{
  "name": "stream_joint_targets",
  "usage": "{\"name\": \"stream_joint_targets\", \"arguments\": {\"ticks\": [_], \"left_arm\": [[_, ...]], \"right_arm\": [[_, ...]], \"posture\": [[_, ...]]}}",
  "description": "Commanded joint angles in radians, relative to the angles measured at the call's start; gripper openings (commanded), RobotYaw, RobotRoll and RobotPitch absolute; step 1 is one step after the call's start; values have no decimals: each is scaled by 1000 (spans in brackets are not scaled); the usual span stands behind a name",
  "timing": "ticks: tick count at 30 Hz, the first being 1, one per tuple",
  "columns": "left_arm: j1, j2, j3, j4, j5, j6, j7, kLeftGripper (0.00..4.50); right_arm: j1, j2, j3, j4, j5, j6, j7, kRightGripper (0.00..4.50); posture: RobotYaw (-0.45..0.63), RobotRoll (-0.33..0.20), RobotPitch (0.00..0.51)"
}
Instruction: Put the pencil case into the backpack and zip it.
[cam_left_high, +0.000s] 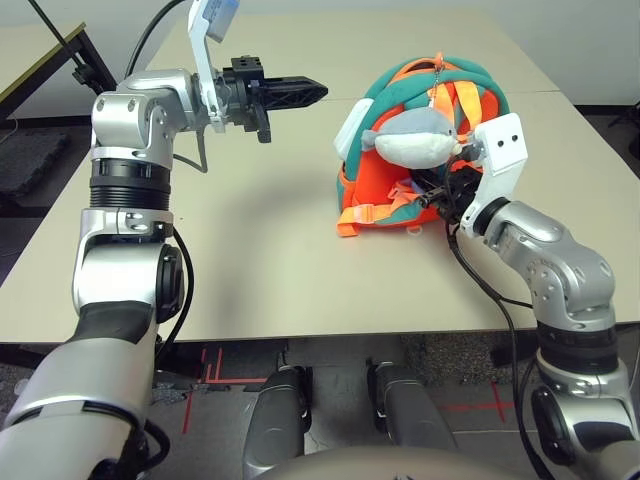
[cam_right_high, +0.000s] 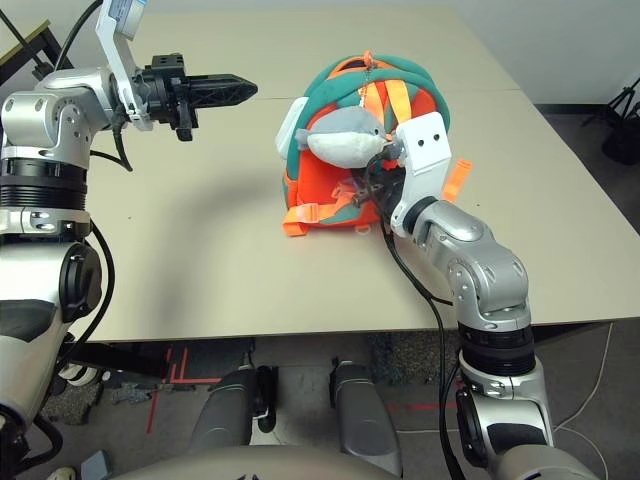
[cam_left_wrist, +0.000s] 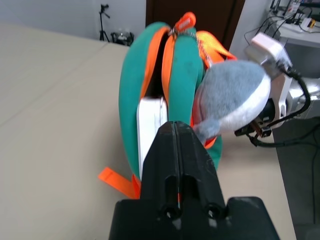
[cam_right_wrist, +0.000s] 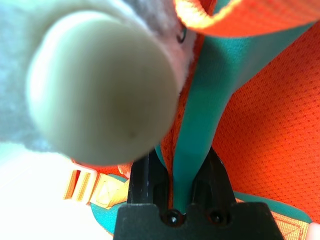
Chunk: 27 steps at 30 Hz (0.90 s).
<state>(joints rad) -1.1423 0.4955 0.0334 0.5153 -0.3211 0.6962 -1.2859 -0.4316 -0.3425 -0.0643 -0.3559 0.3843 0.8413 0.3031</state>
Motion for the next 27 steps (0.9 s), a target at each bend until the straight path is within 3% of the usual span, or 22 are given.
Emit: {"name": "stream_joint_targets", "arguments": {"ticks": [1,12,27], "left_arm": [[17,-17,-33,28,7,-18,20,0],[-18,-93,-88,204,61,-151,69,0],[-177,-295,-92,619,172,-406,156,0]], "right_arm": [[12,3,19,20,-3,17,3,203],[16,6,15,13,-5,19,-1,203],[19,7,15,4,-8,19,-9,203]], "posture": [[-160,0,118],[-171,0,118],[-196,0,114]]}}
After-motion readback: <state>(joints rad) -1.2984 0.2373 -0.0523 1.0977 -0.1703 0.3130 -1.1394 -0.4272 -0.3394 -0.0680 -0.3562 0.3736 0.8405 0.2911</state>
